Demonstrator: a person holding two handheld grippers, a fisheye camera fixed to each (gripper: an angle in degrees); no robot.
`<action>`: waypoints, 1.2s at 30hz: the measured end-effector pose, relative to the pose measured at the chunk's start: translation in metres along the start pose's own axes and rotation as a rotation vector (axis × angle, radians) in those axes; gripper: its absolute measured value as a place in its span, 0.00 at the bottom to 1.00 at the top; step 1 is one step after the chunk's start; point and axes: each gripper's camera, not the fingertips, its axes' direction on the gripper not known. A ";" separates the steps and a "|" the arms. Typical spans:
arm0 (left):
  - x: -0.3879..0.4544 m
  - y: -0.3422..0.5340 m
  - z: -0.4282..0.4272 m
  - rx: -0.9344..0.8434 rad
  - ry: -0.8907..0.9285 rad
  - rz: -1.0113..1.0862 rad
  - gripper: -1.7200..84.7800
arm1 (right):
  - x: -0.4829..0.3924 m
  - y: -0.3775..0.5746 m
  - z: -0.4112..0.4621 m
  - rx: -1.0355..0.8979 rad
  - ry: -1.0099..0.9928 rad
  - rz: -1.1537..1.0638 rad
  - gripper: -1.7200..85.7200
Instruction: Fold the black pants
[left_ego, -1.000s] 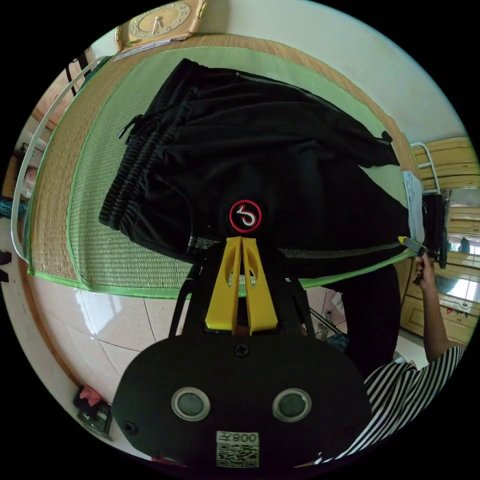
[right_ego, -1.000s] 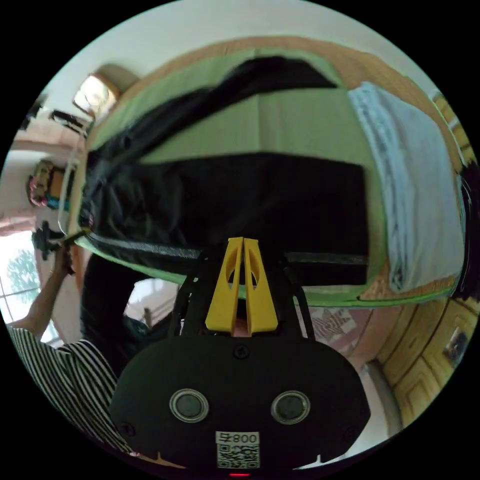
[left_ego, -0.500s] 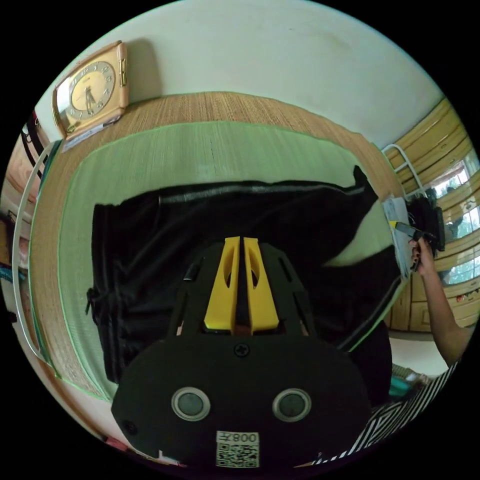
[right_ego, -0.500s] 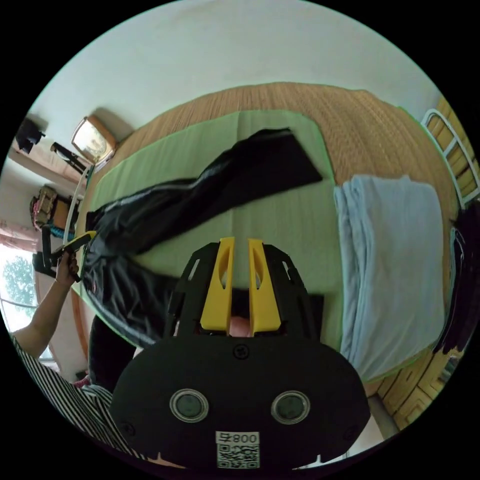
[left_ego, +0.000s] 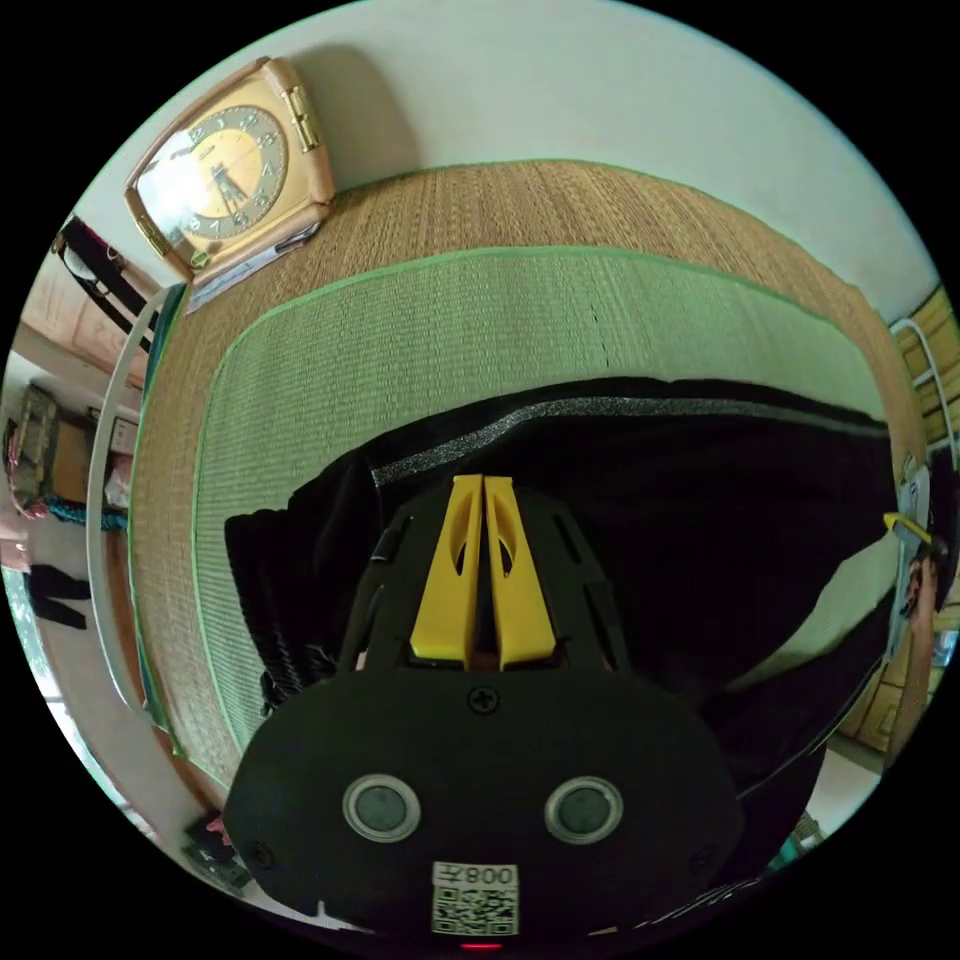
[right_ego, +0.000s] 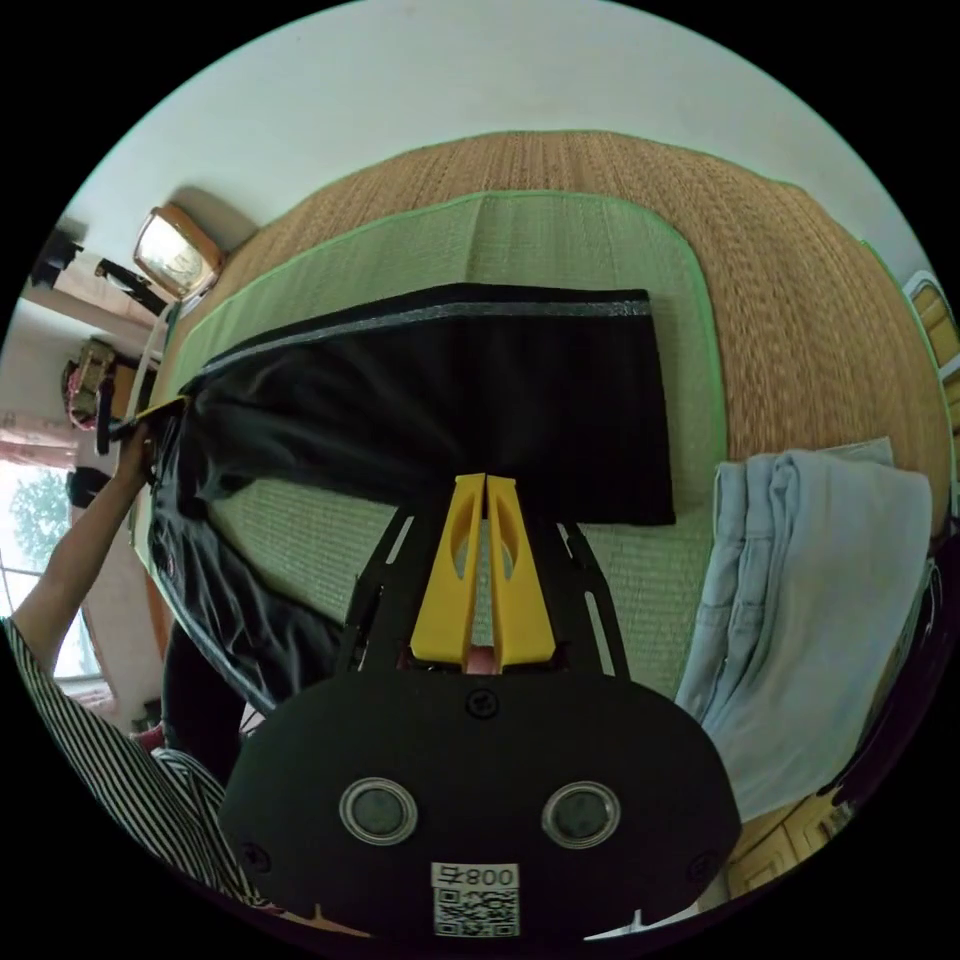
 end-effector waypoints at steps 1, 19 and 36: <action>0.003 -0.001 0.000 0.001 -0.025 0.016 0.02 | -0.001 0.000 0.003 -0.008 0.011 -0.006 0.02; 0.008 0.078 -0.002 0.081 0.351 0.100 0.02 | -0.011 -0.062 0.055 0.105 -0.008 -0.091 0.02; 0.067 0.099 0.063 -0.025 0.433 0.502 0.02 | -0.126 -0.239 0.212 -0.060 -0.142 -0.251 0.02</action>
